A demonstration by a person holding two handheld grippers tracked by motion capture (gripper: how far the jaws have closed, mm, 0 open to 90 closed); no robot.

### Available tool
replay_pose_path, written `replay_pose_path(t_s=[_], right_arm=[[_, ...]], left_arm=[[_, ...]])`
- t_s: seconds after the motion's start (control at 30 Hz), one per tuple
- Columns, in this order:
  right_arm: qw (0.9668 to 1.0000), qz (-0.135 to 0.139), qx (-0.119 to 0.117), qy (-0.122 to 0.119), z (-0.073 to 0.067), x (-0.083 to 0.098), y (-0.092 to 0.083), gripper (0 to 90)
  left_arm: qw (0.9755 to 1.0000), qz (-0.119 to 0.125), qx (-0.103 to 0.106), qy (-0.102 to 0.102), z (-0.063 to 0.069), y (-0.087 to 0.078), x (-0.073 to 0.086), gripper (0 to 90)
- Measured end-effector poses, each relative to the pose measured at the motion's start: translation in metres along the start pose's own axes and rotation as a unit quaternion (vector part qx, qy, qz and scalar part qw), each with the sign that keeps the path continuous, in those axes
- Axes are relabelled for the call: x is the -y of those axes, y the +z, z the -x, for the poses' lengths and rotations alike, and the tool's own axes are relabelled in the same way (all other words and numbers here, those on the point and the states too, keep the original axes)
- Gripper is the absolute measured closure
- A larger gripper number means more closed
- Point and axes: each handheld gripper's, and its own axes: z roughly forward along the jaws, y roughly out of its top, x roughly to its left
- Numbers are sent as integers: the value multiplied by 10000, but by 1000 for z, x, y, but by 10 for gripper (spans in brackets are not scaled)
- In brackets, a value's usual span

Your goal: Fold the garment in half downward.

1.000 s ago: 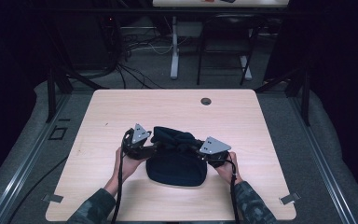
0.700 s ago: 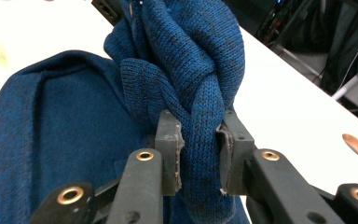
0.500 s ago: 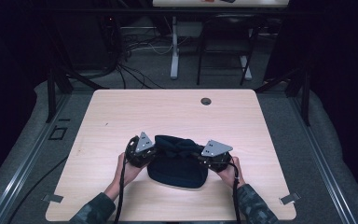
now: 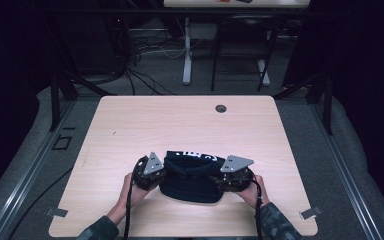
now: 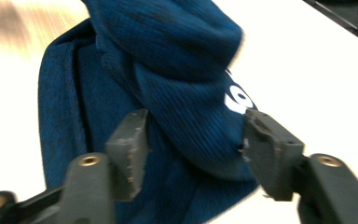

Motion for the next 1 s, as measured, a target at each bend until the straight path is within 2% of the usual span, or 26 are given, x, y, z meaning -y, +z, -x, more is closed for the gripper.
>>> replay_pose_path(t_s=[0.1, 0.2, 0.27, 0.3, 0.33, 0.37, 0.4, 0.43, 0.5, 0.63, 0.7, 0.77, 0.8, 0.83, 0.87, 0.9, 0.97, 1.0], right_arm=[[10000, -29, 4, 49, 2, 2, -7, 352], [9997, 3, 39, 254, 8, 6, -18, 328], [9992, 36, 62, 381, 12, 7, -22, 316], [9992, 36, 62, 381, 12, 7, -22, 316], [9981, 285, 115, 536, 14, 8, -26, 302], [9975, 366, 146, 583, 15, 8, -28, 298], [9975, 366, 146, 583, 15, 8, -28, 298], [9965, 414, 117, 711, 16, 5, -27, 291], [9961, 424, 120, 759, 16, 3, -26, 289], [9961, 212, 20, 861, 13, -8, -13, 276], [9954, 101, -2, 952, 11, -9, -4, 275], [9949, -46, -79, 1007, 10, -9, 5, 273], [9939, -194, -99, 1078, 9, -7, 12, 270], [9936, -228, -133, 1098, 9, -5, 15, 270], [9936, -228, -133, 1098, 9, -5, 15, 270], [9932, -346, -115, 1109, 7, -3, 21, 270], [9928, -474, -140, 1089, 5, -3, 27, 270], [9928, -474, -140, 1089, 5, -3, 27, 270]], left_arm=[[10000, -41, 79, -1, 1, -1, 3, 800], [9997, -114, 224, 50, 4, -10, 4, 735], [9996, -118, 238, 32, 4, -13, 4, 667], [9995, -148, 262, 35, 4, -16, 4, 667], [9996, -132, 260, 22, 3, -24, 5, 618], [9996, -132, 260, 22, 3, -24, 5, 591], [9995, -136, 270, 8, 3, -28, 5, 591], [9995, -124, 294, -7, 2, -34, 6, 558], [9995, -145, 293, 15, 2, -37, 5, 524], [9992, -243, 313, 20, 2, -46, 8, 470], [9994, -280, 224, 19, 0, -52, 12, 459], [9994, -280, 149, -104, -8, -60, 19, 435], [9992, -270, 49, -277, -17, -65, 25, 426], [9992, -270, 49, -277, -17, -65, 25, 424], [9991, -219, 4, -372, -21, -67, 26, 424], [9987, -119, -4, -492, -23, -64, 24, 415], [9987, -79, 21, -505, -19, -54, 19, 386], [9987, -79, 21, -505, -19, -54, 19, 370]])
